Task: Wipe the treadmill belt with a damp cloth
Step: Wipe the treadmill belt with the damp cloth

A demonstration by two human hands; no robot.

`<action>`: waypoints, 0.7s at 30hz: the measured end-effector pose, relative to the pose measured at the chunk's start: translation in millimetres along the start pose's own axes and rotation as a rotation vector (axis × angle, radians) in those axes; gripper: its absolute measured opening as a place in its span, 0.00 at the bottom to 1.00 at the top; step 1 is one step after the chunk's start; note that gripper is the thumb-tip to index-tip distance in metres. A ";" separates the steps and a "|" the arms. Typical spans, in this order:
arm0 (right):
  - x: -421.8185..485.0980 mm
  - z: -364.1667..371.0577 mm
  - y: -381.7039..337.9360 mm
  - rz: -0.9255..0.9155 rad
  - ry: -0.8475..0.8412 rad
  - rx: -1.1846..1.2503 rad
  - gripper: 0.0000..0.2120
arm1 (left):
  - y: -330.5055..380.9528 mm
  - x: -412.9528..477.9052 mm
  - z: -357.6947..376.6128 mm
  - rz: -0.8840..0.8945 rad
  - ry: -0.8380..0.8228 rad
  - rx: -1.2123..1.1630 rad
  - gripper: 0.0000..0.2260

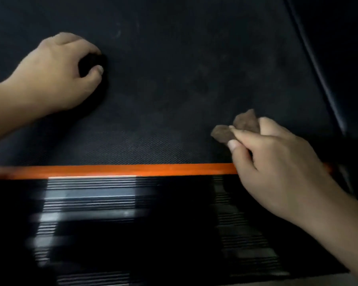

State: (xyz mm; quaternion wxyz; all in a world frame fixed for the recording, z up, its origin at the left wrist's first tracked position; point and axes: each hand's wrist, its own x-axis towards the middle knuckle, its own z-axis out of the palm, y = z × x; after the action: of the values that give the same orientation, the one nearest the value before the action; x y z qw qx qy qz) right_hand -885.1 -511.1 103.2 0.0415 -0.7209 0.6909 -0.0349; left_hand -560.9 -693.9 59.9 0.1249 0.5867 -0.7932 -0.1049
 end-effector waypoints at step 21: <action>39.0 39.2 -248.6 -0.220 0.038 0.043 0.18 | -261.8 -118.7 -79.6 -0.038 -0.084 0.150 0.32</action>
State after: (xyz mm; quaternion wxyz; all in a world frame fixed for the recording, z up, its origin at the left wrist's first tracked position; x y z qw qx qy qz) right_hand -632.2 -539.1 90.8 0.0398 -0.7905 0.6075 -0.0676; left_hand -265.2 -657.7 44.4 0.0454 0.6043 -0.7922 -0.0720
